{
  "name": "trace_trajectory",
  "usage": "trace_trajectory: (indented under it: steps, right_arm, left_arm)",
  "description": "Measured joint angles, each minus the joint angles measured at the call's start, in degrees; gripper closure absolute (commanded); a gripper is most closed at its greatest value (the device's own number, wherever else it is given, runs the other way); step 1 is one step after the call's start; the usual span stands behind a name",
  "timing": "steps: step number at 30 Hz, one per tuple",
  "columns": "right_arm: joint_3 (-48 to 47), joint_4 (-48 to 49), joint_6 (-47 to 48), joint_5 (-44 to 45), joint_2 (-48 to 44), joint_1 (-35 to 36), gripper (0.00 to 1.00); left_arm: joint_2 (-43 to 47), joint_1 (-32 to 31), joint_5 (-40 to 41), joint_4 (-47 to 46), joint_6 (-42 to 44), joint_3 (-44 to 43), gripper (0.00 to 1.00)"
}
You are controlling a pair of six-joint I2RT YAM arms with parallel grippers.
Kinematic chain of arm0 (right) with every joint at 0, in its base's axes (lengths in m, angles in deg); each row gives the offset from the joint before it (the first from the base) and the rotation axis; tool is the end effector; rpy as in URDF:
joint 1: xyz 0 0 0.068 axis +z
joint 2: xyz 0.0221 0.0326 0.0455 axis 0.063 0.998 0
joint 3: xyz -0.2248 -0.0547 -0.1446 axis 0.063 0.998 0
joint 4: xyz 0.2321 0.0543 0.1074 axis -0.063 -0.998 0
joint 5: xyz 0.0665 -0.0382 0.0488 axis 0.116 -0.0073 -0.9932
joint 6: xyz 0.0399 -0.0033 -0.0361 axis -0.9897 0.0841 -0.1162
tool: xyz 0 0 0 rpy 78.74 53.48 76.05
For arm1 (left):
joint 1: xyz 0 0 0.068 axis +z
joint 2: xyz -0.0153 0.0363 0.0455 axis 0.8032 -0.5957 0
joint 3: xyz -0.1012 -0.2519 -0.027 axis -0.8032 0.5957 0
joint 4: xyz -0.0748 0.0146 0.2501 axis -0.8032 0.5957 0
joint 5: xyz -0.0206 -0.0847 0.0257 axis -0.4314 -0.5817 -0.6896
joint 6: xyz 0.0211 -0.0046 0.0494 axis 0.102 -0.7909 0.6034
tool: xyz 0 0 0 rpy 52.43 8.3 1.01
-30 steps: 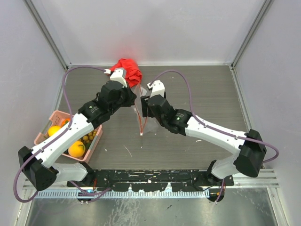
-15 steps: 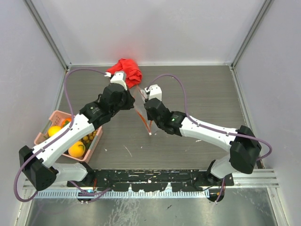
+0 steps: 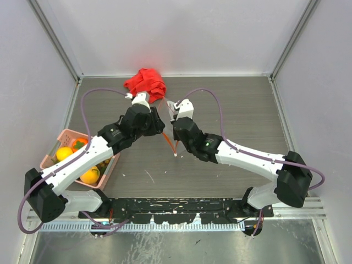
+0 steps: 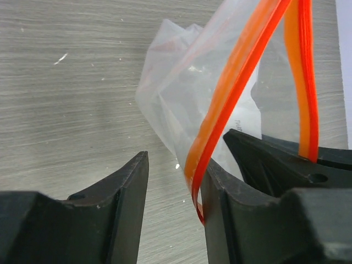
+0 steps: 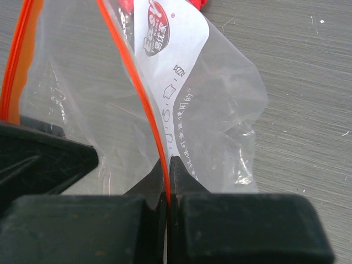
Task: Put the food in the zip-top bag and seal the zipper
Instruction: Open the zipper of the food storage bag at the center of the board.
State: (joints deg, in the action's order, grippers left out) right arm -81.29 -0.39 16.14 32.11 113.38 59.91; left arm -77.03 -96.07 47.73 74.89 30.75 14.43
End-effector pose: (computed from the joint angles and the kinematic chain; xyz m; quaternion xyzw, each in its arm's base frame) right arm 0.1931 0.2543 0.2982 -0.1100 0.8184 0.1218 0.5508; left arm 0.2096 -0.1811 0.3310 -0.0354 0.8724 -0.2309 0.4294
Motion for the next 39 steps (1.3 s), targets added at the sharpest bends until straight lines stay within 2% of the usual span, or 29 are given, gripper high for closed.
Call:
trace_trajectory:
  steps: [6, 12, 18, 29, 39]
  right_arm:
    - [1.7, 1.7, -0.2, 1.3, 0.0, 1.0, 0.99]
    - [2.2, 2.1, -0.2, 2.1, 0.0, 1.0, 0.99]
    - [2.4, 1.6, 0.2, 4.4, -0.6, 0.9, 0.97]
    - [2.6, -3.6, 0.5, 6.1, -4.9, -2.6, 0.85]
    - [2.4, -5.4, 0.8, 0.1, -4.7, -2.8, 0.55]
  left_arm:
    - [0.0, -2.1, 0.1, -3.2, -3.7, 3.3, 0.57]
    - [0.0, -3.1, 1.3, -4.5, -6.0, 6.0, 0.82]
    - [-0.1, -3.1, 3.7, -3.8, -6.0, 6.0, 0.99]
    - [-0.1, -3.2, 12.2, 3.2, -1.4, 5.7, 1.00]
    - [-0.1, -3.5, 11.4, 5.7, 1.3, 3.5, 1.00]
